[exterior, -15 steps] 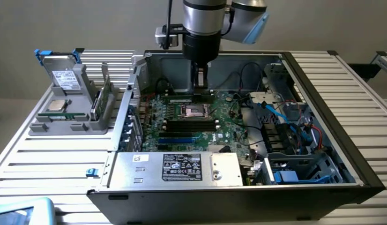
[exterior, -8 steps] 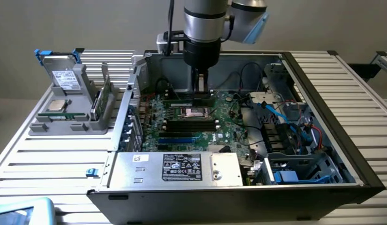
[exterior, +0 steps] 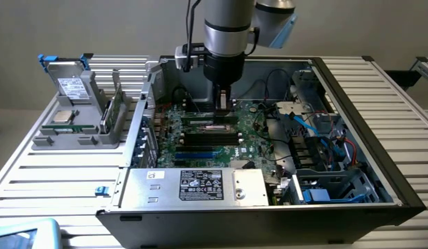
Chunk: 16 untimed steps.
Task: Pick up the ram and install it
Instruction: 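Insert the ram into the slot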
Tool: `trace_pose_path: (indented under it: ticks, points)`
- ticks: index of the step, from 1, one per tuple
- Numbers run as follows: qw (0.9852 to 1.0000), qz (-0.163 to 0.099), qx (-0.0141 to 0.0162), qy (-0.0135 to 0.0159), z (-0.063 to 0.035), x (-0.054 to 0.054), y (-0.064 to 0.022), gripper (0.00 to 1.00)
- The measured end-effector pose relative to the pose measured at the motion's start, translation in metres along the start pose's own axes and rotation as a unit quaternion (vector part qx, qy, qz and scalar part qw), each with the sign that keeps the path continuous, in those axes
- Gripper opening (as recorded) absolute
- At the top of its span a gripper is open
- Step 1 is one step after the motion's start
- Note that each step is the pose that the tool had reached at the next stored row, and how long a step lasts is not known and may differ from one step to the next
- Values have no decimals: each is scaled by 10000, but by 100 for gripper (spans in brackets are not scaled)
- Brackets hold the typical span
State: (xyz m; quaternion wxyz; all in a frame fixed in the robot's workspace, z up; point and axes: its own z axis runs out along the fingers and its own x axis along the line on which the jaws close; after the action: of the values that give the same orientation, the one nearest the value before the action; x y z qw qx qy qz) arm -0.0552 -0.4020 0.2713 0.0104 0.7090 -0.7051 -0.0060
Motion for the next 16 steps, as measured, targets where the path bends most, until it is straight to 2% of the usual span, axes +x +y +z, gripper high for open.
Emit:
trace_pose_path:
  ticks: [4,7,11,14,16]
  points:
    - [10000,5,0,6,69,2,-10,13]
    - [10000,6,0,25,104,2,-11,13]
    - [10000,7,0,59,126,3,-21,13]
    - [10000,8,-1,97,137,4,-25,13]
    - [9999,8,-1,106,143,11,-26,13]
